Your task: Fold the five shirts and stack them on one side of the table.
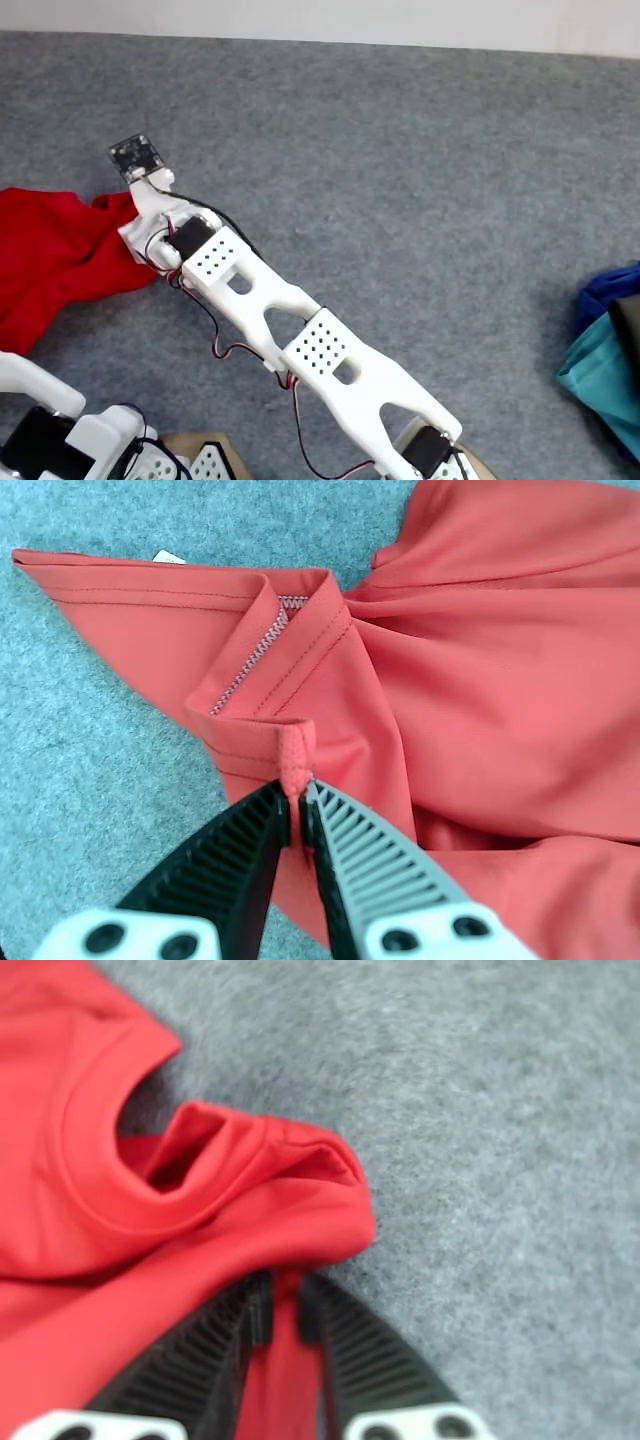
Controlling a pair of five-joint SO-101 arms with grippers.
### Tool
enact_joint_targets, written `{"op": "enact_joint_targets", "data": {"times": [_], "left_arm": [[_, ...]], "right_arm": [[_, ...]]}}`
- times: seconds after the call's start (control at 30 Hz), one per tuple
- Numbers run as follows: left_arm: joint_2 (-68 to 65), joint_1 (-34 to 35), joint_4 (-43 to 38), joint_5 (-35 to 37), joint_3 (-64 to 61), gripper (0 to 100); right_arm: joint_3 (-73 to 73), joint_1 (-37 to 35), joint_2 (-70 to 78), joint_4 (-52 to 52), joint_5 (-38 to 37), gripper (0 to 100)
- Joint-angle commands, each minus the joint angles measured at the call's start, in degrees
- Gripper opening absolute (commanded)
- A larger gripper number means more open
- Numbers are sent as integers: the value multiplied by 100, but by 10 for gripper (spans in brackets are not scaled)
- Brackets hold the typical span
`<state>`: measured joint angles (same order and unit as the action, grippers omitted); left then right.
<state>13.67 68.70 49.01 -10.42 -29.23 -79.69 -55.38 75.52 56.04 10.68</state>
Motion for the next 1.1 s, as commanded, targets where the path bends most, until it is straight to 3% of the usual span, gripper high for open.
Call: {"op": "enact_joint_targets", "data": {"times": [0.0, 0.13, 0.23, 0.33, 0.5, 0.6, 0.83, 1.07], "left_arm": [[207, -75, -202, -26, 40, 7], [198, -189, -369, 97, 22, 7], [198, -409, -800, 730, -171, 10], [198, -945, -1697, 1363, -523, 7], [207, -2229, -3886, 2119, -1341, 7], [207, -2844, -4756, 2426, -1525, 7], [259, -3776, -5978, 2620, -1490, 7], [268, -3864, -6541, 2585, -470, 7]], "right_arm": [[-259, -31, -84, 259, -202, 8], [-321, 286, -154, 769, -193, 8], [-681, 778, -198, 1138, -193, 8], [-1103, 1464, -242, 1499, -185, 8], [-2246, 2668, -321, 1912, -185, 8], [-2185, 3257, -778, 2114, -185, 8], [-2141, 4488, -1930, 2123, -185, 8], [-2141, 5446, -3169, 2123, -185, 8]]}}
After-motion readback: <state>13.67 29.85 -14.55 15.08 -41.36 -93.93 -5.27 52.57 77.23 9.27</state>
